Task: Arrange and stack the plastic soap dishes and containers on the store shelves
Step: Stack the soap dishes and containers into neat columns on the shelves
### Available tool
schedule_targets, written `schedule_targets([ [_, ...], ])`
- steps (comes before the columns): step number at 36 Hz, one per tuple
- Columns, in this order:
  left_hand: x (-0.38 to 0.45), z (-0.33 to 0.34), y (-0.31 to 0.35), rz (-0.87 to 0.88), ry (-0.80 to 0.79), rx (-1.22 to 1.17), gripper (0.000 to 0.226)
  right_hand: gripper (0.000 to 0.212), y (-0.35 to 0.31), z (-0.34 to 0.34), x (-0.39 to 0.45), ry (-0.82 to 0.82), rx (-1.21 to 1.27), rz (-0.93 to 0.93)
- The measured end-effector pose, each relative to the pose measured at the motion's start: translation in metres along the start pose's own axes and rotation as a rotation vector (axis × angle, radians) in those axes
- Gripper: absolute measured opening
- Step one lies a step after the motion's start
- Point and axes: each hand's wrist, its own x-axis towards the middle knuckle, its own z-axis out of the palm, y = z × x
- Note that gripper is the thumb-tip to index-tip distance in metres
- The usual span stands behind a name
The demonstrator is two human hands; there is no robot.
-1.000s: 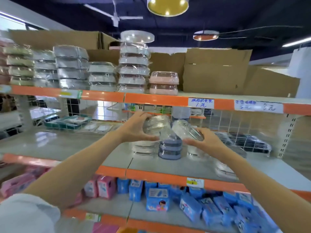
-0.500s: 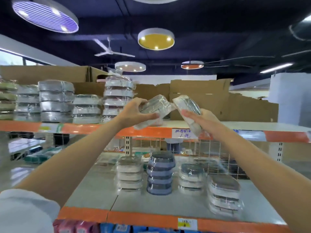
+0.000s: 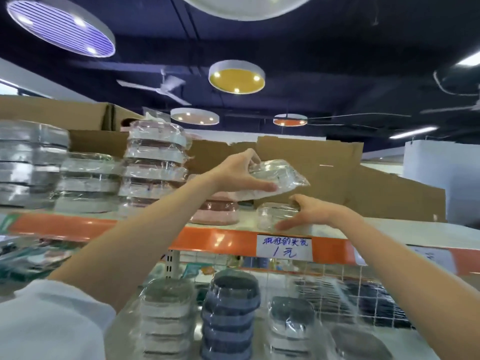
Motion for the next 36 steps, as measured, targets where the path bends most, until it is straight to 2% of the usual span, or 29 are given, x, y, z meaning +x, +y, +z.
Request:
schedule_targets([
  [1,0.006,0.005,-0.001,0.002,-0.021,0.009,0.066,0.115,0.005,-0.002,0.005,-0.05,0.113,-0.009],
  [2,0.011,0.011,-0.003,0.008,-0.039,0.02,0.069,0.107,0.006,-0.004,0.005,-0.104,0.213,-0.017],
  [5,0.026,0.025,-0.002,0.03,-0.08,0.059,0.078,0.04,0.02,-0.016,0.005,-0.175,0.404,-0.081],
  [7,0.036,0.034,-0.001,0.026,-0.1,0.076,0.075,0.036,0.034,-0.024,0.009,-0.105,0.573,-0.162],
  [9,0.045,0.043,-0.001,0.022,-0.112,0.074,0.071,0.047,0.048,-0.028,0.014,-0.066,0.887,-0.19],
  [11,0.051,0.052,0.0,0.025,-0.126,0.068,0.071,0.05,0.057,-0.028,0.021,0.032,1.008,-0.174],
  [14,0.054,0.065,0.0,0.007,-0.131,0.029,0.064,0.036,0.062,-0.029,0.027,0.154,1.003,-0.159],
  [16,0.052,0.074,-0.003,-0.013,-0.065,-0.03,0.06,0.028,0.061,-0.028,0.025,0.13,0.996,-0.169],
  [18,0.049,0.082,-0.006,-0.027,0.028,-0.076,0.061,0.024,0.059,-0.024,0.024,0.048,0.881,-0.178],
  [19,0.048,0.084,-0.006,-0.03,0.062,-0.078,0.062,0.034,0.058,-0.021,0.024,0.02,0.799,-0.167],
  [21,0.047,0.086,-0.005,-0.049,0.083,-0.044,0.063,0.071,0.058,-0.016,0.026,-0.017,0.682,-0.139],
  [22,0.048,0.086,-0.003,-0.066,0.082,-0.035,0.063,0.079,0.058,-0.014,0.026,-0.013,0.644,-0.14],
  [24,0.048,0.084,0.001,-0.097,0.111,-0.065,0.055,0.078,0.057,-0.013,0.025,0.014,0.595,-0.159],
  [26,0.041,0.081,0.004,-0.114,0.205,-0.1,0.04,0.075,0.059,-0.012,0.025,0.039,0.566,-0.189],
  [29,0.024,0.086,0.002,-0.131,0.331,-0.039,0.027,0.073,0.058,-0.011,0.022,0.085,0.554,-0.229],
  [32,0.011,0.093,0.0,-0.151,0.356,0.047,0.028,0.07,0.057,-0.01,0.021,0.185,0.541,-0.278],
  [36,0.007,0.09,0.001,-0.26,0.404,-0.046,0.04,0.062,0.059,-0.01,0.021,0.324,0.511,-0.322],
])
